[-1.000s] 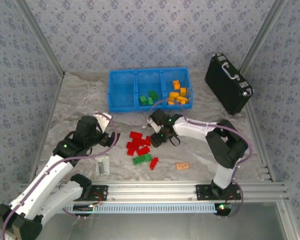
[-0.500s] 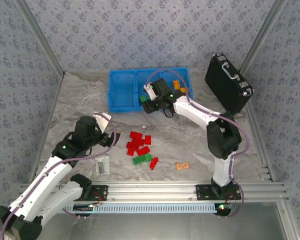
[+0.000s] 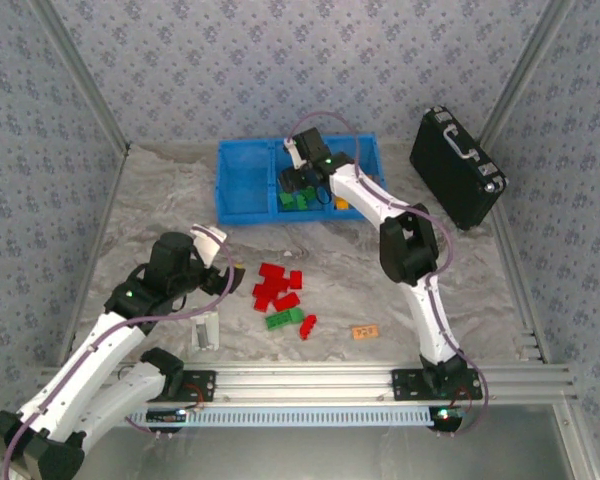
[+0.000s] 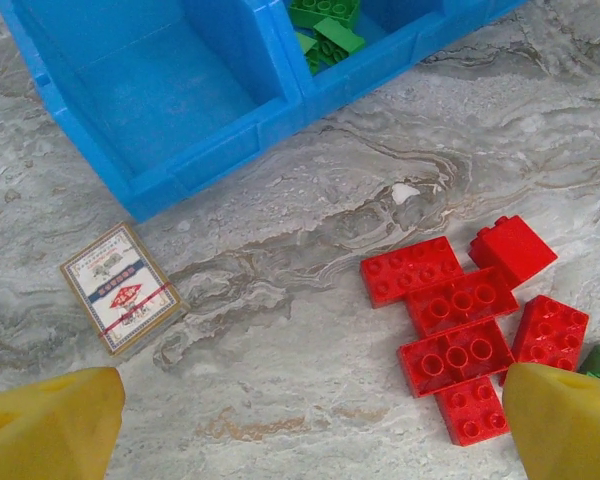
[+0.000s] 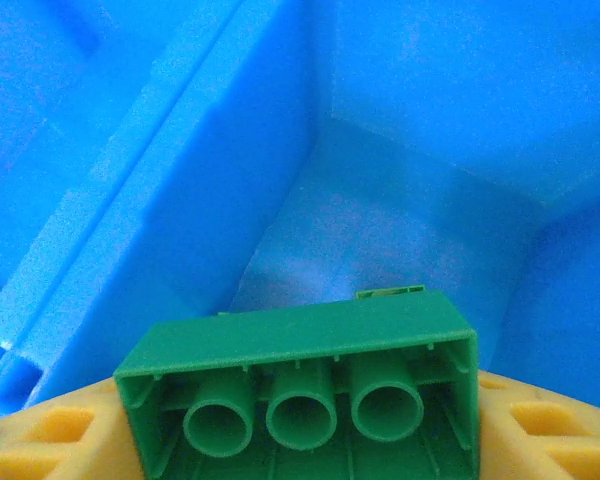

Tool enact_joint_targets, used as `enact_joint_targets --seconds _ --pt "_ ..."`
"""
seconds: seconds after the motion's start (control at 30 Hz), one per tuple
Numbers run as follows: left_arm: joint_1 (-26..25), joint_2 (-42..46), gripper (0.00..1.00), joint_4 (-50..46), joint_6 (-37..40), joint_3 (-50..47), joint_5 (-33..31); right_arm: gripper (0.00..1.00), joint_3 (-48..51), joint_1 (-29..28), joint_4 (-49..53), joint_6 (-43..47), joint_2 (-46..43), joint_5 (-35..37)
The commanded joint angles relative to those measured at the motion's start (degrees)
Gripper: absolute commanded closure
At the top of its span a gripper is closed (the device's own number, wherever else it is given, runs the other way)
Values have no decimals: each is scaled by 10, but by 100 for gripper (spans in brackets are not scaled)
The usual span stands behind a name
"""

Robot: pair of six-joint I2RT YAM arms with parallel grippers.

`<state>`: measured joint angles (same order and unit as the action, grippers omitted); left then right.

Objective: Sort the legos into containers by color
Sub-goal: Place the lego in the container.

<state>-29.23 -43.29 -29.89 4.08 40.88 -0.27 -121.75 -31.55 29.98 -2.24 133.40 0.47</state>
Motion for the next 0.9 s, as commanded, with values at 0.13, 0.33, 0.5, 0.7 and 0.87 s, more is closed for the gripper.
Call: enact_joint_targets --seconds 0.13,0.33,0.5,0.7,0.87 --pt "4 -22 2 7 9 2 32 27 -63 6 41 -6 33 -3" --pt "-91 -41 0 0 28 -31 137 19 -64 14 42 -8 28 -16" --pt "-227 -141 4 -39 45 -12 52 17 -58 18 31 -12 11 -35" --pt "-309 -200 5 -28 48 -1 -15 16 13 19 0 -4 -59 -47" --pt "-325 -233 9 -25 36 18 -23 16 110 19 -26 6 -134 -49"
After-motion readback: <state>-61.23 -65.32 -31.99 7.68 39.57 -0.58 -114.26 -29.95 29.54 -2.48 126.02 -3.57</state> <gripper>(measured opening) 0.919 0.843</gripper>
